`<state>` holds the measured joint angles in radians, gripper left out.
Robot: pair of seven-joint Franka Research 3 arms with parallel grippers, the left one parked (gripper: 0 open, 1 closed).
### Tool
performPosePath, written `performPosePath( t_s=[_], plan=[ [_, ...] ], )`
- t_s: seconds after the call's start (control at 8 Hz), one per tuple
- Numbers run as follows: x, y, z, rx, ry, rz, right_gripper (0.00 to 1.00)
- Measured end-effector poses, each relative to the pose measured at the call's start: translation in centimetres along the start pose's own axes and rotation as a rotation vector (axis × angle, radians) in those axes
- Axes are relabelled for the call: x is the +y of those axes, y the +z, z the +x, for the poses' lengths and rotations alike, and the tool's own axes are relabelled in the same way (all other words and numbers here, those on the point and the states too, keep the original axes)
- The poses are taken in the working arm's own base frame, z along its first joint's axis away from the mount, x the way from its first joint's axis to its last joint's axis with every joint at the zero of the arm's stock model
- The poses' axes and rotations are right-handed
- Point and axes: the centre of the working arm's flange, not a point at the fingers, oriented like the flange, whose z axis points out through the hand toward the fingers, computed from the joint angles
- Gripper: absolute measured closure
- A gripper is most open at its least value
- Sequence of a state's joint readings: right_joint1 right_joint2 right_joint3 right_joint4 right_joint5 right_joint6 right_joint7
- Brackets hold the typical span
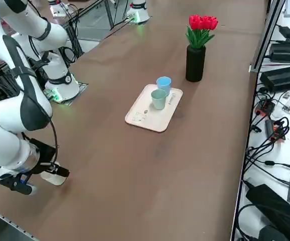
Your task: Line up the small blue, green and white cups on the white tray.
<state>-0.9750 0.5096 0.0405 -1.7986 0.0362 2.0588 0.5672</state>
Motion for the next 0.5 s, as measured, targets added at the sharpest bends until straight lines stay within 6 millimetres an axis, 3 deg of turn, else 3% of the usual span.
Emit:
performPosePath(
  t_s=[0.5],
  plan=[
    [0.25,1.04,0.39,-0.046,0.034,0.046,0.96]
  ],
)
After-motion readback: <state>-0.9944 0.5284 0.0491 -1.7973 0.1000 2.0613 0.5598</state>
